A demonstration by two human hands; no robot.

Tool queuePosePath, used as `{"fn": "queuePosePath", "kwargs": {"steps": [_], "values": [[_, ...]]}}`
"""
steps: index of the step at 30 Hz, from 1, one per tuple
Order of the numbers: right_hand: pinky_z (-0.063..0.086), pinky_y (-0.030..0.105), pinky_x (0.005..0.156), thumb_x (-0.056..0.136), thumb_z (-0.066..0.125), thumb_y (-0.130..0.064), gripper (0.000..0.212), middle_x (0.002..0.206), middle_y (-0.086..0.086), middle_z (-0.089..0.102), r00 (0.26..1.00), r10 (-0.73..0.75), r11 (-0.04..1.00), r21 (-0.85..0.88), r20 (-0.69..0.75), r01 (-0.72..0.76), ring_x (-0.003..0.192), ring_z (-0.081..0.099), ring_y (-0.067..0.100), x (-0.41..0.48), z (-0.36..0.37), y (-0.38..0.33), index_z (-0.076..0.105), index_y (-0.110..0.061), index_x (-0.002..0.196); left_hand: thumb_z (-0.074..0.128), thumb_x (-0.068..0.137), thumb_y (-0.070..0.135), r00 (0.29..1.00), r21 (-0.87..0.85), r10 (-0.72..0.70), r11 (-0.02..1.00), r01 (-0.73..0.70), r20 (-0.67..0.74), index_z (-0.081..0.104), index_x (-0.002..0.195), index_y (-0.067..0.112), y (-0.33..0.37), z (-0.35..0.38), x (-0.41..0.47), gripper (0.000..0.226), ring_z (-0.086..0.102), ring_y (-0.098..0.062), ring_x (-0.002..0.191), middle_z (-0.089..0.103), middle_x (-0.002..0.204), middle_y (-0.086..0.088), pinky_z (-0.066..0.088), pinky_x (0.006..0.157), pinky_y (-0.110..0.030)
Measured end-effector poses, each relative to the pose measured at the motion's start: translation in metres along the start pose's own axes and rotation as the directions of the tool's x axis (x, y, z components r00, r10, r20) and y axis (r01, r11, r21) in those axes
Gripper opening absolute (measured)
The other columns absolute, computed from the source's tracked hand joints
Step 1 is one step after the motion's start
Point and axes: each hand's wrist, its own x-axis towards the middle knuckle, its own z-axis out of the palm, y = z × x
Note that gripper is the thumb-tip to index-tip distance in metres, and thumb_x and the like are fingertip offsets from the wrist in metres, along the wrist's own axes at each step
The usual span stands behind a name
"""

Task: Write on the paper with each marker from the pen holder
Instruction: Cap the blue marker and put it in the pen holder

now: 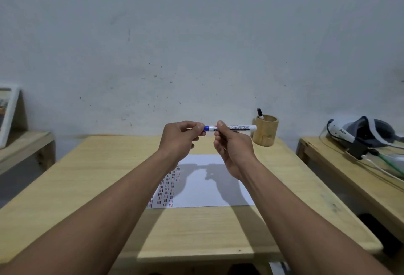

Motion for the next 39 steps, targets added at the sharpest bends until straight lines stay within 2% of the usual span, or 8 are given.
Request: {"fn": "queuePosePath", "kwargs": {"steps": [7,12,16,19,24,28,32,39], "values": [[0.061,0.02,0.056,0.095,0.073,-0.015,0.017,0.081,0.009,0.067,0.99,0.028,0.994,0.11,-0.136,-0.013,0.069,0.066,0.014,-0.002,0.013,-0.007,0.069,0.001,0.096,0.07,0.091,0.029,0.978,0.091,0.187,0.98,-0.178,-0.097,0.079,0.088,0.028,0.005,0.013,-0.002,0.009,0.066,0.005,0.069,0.078,0.08,0.007,0.053,0.075,-0.029],[0.063,0.027,0.062,0.096,0.067,-0.012,0.073,0.082,0.002,0.069,0.971,-0.106,0.994,-0.034,-0.212,0.101,0.062,0.067,0.009,0.0,0.014,-0.007,0.026,-0.015,0.156,0.068,0.091,0.027,0.951,0.286,0.283,0.928,-0.239,-0.124,0.079,0.093,0.026,0.019,0.022,-0.004,0.011,0.066,-0.003,0.073,0.075,0.078,0.011,0.04,0.059,-0.007],[0.059,0.033,0.063,0.101,0.053,-0.017,0.024,0.086,0.007,0.069,0.987,-0.116,0.932,-0.355,-0.114,0.069,0.067,0.064,0.014,-0.004,0.007,-0.018,0.067,-0.012,0.12,0.064,0.093,0.027,0.936,0.397,0.339,0.876,-0.276,-0.098,0.076,0.097,0.027,0.026,0.026,0.002,0.013,0.059,0.002,0.057,0.071,0.074,0.011,0.038,0.053,-0.008],[0.055,0.03,0.054,0.096,0.054,-0.014,0.017,0.088,0.009,0.074,0.982,-0.187,0.799,-0.586,-0.03,0.135,0.063,0.065,0.016,0.002,-0.001,-0.027,0.066,-0.018,0.106,0.062,0.091,0.03,0.93,0.441,0.352,0.854,-0.274,-0.103,0.071,0.106,0.028,0.036,0.033,0.01,0.017,0.064,-0.011,0.07,0.073,0.082,0.01,0.046,0.064,-0.025],[0.051,0.03,0.049,0.095,0.061,-0.028,0.015,0.07,0.002,0.07,0.944,-0.319,0.514,-0.821,0.088,0.25,0.052,0.062,0.018,0.022,-0.02,-0.041,0.069,-0.019,0.102,0.06,0.091,0.033,0.928,0.441,0.37,0.841,-0.315,-0.043,0.072,0.094,0.03,0.048,0.055,0.028,0.013,0.066,-0.008,0.078,0.075,0.083,0.013,0.048,0.066,-0.025],[0.049,0.035,0.057,0.097,0.061,-0.029,0.019,0.059,-0.003,0.057,0.919,-0.381,0.411,-0.871,0.105,0.27,0.049,0.054,0.019,0.043,-0.043,-0.053,0.073,-0.016,0.105,0.048,0.099,0.033,0.95,0.328,0.31,0.901,-0.283,-0.033,0.07,0.099,0.026,0.042,0.078,0.045,0.023,0.068,-0.012,0.083,0.074,0.085,0.01,0.048,0.067,-0.022],[0.043,0.027,0.053,0.099,0.061,-0.026,0.024,0.082,0.011,0.072,0.906,-0.422,0.394,-0.892,0.038,0.221,0.065,0.058,0.022,0.069,-0.066,-0.071,0.076,-0.007,0.098,0.043,0.101,0.026,0.977,0.259,0.211,0.946,-0.196,-0.033,0.068,0.113,0.022,0.014,0.105,0.069,0.028,0.068,-0.015,0.088,0.073,0.091,0.006,0.049,0.069,-0.024],[0.056,0.035,0.071,0.099,0.057,-0.028,0.017,0.094,-0.002,0.07,0.832,-0.555,0.354,-0.908,-0.014,0.222,0.072,0.066,0.01,0.129,-0.102,-0.115,0.064,-0.02,0.113,0.065,0.092,0.034,0.984,0.368,0.105,0.918,-0.151,0.144,0.055,0.134,0.021,-0.039,0.169,0.113,0.045,0.061,-0.018,0.1,0.064,0.118,-0.002,0.047,0.085,-0.029]]}}
